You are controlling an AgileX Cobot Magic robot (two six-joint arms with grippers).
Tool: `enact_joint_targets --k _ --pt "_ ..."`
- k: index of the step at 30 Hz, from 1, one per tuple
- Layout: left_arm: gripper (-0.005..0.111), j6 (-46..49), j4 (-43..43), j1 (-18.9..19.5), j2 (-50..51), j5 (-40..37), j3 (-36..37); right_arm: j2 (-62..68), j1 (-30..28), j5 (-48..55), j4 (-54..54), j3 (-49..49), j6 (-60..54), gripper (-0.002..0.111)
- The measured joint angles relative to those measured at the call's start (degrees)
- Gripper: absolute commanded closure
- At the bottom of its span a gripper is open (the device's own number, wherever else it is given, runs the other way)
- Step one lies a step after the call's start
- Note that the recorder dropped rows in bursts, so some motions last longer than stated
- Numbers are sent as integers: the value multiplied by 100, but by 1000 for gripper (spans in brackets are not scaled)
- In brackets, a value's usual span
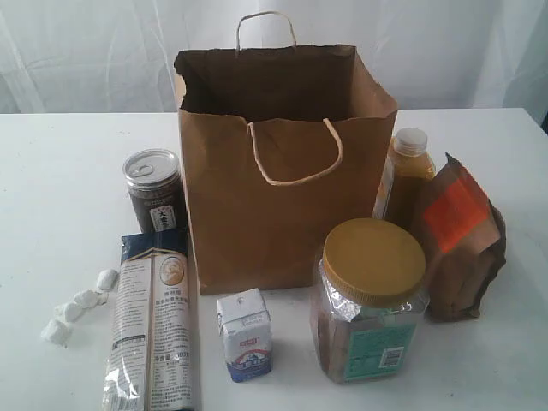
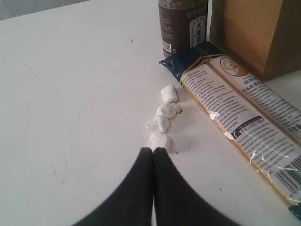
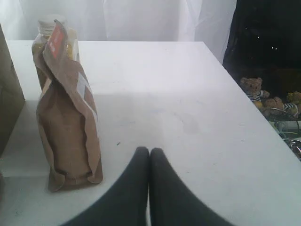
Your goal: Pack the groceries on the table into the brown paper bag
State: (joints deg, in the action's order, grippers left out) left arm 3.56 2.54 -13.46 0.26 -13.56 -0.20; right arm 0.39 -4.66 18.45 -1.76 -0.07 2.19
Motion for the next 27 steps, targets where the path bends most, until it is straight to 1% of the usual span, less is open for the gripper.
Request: enact_joint_targets --k 10,12,16,18,22,27 --pt "107 0 0 0 0 -47 0 0 0 -101 16 0 -115 108" --pt "107 0 0 0 0 -78 0 0 0 -437 248 0 139 108" --pt "107 0 0 0 0 -139 0 0 0 -1442 1025 0 1284 108" --pt "107 -46 0 0 0 -343 0 0 0 -1919 1152 0 1620 108" --pt "107 -205 -11 0 0 -446 0 -8 0 -3111 1214 0 1698 108" --pt "107 -217 -11 0 0 -456 0 -8 0 -3288 1214 0 1711 108"
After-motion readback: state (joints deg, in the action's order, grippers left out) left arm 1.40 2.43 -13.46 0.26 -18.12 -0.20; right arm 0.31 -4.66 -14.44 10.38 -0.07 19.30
